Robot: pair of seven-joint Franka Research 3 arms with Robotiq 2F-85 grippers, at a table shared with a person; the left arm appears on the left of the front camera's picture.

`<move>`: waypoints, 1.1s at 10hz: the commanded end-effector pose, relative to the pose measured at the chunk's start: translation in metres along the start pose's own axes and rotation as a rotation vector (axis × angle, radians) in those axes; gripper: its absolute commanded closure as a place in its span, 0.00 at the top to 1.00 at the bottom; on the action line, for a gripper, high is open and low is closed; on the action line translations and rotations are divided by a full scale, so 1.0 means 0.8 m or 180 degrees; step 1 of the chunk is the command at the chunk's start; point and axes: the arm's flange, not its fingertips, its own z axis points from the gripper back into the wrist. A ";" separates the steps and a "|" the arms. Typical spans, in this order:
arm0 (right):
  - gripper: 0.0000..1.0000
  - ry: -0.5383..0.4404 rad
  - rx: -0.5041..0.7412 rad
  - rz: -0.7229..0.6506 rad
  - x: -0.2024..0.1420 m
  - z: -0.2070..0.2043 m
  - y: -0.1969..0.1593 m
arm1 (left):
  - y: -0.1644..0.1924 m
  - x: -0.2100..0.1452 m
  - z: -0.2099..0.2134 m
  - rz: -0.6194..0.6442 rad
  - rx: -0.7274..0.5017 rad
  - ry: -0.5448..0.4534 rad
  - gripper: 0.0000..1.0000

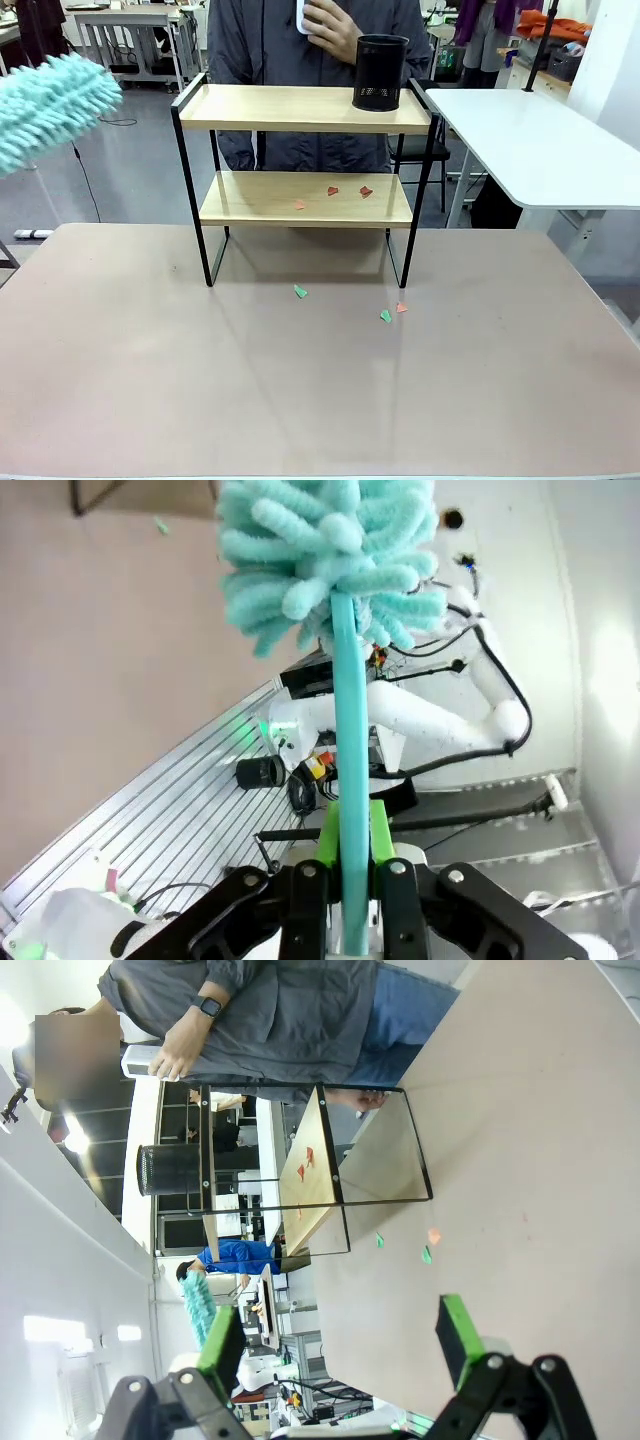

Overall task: Clean the shelf.
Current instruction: Clean the remaining tier of the Shelf with the Duster once objects are removed.

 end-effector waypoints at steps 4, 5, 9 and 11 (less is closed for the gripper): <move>1.00 -0.0042 0.0103 0.0073 0.003 -0.003 0.000 | -0.012 -0.016 -0.084 -0.0467 0.0161 0.1468 0.12; 1.00 -0.0042 0.0103 0.0073 0.003 -0.003 0.000 | -0.013 0.000 -0.114 -0.0410 0.0190 0.1733 0.12; 1.00 -0.0042 0.0103 0.0073 0.003 -0.003 0.000 | -0.002 0.055 -0.221 -0.0328 0.0435 0.1298 0.12; 1.00 -0.0042 0.0103 0.0073 0.003 -0.003 0.000 | 0.017 0.079 -0.247 -0.0139 0.0513 0.1096 0.12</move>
